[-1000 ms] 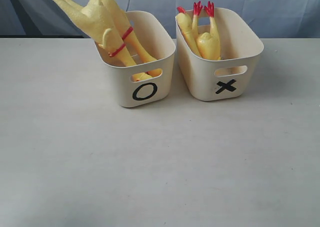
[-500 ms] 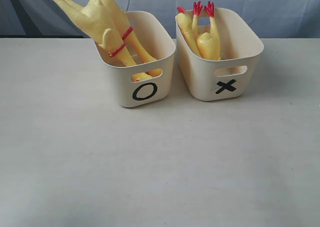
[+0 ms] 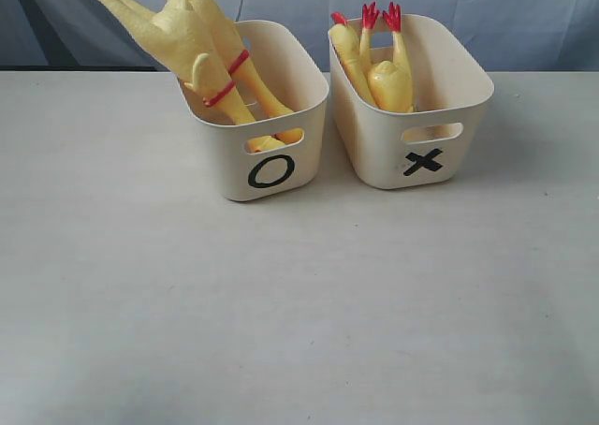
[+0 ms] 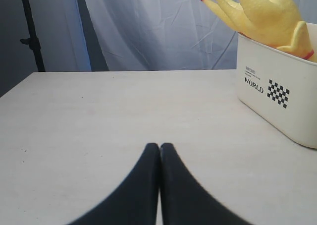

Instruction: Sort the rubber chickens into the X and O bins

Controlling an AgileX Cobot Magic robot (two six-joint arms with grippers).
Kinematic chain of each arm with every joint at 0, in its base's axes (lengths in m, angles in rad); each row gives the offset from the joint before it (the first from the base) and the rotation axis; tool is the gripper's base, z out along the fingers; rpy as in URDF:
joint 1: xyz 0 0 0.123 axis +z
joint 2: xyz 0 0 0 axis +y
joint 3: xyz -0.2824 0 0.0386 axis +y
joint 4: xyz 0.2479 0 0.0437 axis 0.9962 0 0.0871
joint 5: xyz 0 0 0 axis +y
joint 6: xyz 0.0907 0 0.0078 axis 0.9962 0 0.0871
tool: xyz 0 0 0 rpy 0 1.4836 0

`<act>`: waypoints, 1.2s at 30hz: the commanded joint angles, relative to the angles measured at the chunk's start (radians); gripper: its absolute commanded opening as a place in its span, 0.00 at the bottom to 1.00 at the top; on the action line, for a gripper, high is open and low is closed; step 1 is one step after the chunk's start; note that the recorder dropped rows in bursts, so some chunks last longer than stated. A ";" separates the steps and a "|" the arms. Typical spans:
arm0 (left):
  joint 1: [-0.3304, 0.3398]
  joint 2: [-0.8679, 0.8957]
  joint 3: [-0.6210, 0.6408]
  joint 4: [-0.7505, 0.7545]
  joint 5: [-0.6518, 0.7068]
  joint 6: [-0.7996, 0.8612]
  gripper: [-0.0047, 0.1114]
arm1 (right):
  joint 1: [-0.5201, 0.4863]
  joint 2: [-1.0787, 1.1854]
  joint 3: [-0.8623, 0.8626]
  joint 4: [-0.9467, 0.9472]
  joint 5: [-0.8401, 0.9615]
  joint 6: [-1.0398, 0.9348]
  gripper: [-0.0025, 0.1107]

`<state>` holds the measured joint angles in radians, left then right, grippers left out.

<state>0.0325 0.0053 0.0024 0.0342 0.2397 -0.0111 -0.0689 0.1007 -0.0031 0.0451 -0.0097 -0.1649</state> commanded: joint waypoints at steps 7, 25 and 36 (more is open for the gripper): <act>-0.004 -0.005 -0.002 0.005 0.000 -0.004 0.04 | 0.060 -0.058 0.003 -0.018 0.299 0.143 0.05; -0.004 -0.005 -0.002 0.005 0.000 -0.004 0.04 | 0.057 -0.069 0.003 -0.013 0.311 0.141 0.05; -0.004 -0.005 -0.002 0.005 0.000 -0.004 0.04 | 0.057 -0.069 0.003 -0.013 0.314 0.141 0.05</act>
<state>0.0325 0.0053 0.0024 0.0342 0.2397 -0.0111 -0.0056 0.0354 -0.0015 0.0320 0.3102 -0.0252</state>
